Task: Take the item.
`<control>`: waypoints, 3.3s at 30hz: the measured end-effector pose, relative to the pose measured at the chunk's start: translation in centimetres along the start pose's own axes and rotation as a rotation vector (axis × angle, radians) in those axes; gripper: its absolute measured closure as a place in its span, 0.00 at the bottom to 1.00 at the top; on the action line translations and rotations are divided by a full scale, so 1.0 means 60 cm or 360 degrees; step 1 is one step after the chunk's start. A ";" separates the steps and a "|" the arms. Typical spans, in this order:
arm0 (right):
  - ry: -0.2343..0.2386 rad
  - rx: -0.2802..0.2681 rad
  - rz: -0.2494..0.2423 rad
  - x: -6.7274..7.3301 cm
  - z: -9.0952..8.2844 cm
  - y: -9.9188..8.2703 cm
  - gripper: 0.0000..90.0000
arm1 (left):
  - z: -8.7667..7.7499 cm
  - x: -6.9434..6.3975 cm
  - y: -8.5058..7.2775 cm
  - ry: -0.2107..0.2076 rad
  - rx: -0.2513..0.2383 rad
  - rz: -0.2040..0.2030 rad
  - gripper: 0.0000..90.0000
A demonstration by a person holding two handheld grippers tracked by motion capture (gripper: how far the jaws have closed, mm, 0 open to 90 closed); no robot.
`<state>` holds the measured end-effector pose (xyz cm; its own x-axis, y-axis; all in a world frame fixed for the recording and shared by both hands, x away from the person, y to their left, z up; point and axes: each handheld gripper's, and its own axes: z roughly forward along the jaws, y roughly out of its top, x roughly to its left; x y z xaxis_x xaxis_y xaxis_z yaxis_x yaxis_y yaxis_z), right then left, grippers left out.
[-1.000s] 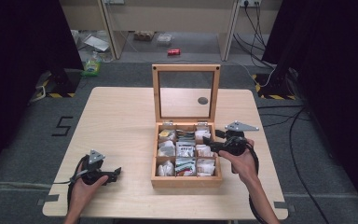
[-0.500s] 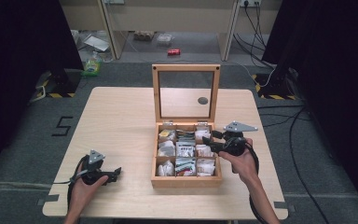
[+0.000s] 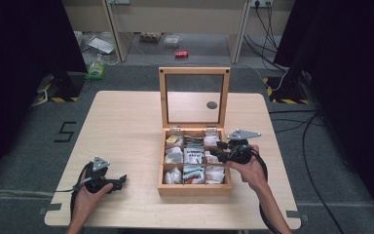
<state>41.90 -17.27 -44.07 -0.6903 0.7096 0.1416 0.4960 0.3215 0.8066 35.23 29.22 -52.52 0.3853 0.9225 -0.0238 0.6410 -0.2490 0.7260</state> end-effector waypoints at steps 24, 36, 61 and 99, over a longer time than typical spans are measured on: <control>-0.0033 0.0228 -0.0073 -0.004 0.028 -0.009 0.72 | 0.000 0.000 0.000 -0.0001 0.0000 -0.0001 0.01; 0.0118 0.0226 -0.0081 -0.007 0.008 -0.008 0.80 | 0.000 0.000 0.000 -0.0001 0.0000 -0.0001 0.01; 0.0071 0.0287 -0.0097 -0.003 0.001 -0.006 0.70 | 0.000 0.000 0.000 -0.0001 0.0001 0.0000 0.01; 0.0056 0.0246 -0.0200 -0.007 0.001 0.001 1.00 | 0.000 0.000 0.000 -0.0001 0.0001 -0.0001 0.01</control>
<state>42.26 -17.52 -44.09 -0.7683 0.6366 0.0675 0.4780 0.5003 0.7220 35.24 29.23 -52.52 0.3854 0.9224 -0.0249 0.6415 -0.2485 0.7257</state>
